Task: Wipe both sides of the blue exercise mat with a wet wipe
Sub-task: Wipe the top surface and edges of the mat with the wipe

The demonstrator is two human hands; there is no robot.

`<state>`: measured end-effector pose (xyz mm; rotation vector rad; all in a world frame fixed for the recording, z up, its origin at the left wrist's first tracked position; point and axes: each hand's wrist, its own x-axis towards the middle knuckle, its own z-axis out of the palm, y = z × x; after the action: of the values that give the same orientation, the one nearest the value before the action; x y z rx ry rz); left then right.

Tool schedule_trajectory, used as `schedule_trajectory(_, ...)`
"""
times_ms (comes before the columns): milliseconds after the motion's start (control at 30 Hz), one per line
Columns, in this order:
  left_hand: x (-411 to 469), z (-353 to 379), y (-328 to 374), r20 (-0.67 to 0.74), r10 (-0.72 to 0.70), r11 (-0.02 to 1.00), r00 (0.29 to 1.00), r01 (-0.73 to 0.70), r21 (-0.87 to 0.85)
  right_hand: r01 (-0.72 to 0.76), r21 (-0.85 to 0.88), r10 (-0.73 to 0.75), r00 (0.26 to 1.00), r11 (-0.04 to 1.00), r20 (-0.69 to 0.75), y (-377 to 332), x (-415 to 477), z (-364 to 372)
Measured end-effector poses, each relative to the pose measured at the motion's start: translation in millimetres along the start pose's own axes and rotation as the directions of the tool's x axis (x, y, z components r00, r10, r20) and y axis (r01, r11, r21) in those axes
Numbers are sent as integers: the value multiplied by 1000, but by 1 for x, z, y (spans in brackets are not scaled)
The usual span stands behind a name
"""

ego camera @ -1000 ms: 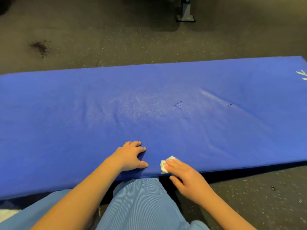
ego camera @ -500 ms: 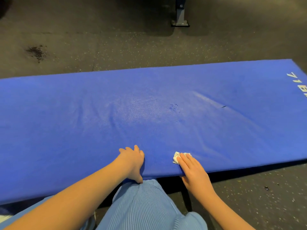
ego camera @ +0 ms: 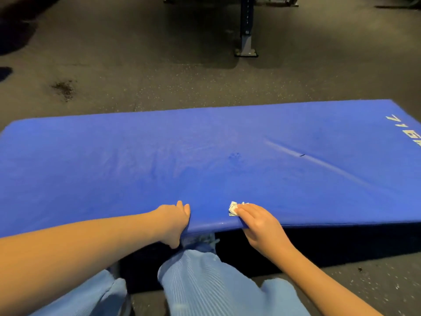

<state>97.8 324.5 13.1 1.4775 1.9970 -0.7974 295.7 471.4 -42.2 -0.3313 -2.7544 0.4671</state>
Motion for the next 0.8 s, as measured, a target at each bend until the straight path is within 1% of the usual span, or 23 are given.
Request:
schedule_trajectory(133,-19,-6,-35,-15,-17,998,1000,18,61,104,41,-103,994,994,-33,-13,27,-10)
schedule_trajectory(233,-37,-17,-63,-52,18,995,999,-12,101,161,64,-156,985,985,-73,-24,48,-18)
schedule_trajectory(333,-52,-13,-83,-119,-4,995,993,16,101,195,102,-189,980,975,-68,-37,63,-21)
schedule_trajectory(400,-61,-2,-91,-150,-34,993,988,50,105,211,127,-207,977,969,-45,-47,69,-17)
schedule_trajectory(533,-79,22,-103,-161,-92,989,983,109,98,224,195,-231,973,955,14,-66,72,-3)
schedule_trajectory(633,-94,45,-105,-135,-143,988,980,150,40,255,252,-284,955,933,84,-82,73,4)
schedule_trajectory(800,-111,75,-106,-95,-221,974,971,214,-74,308,296,-377,901,904,214,-106,84,10)
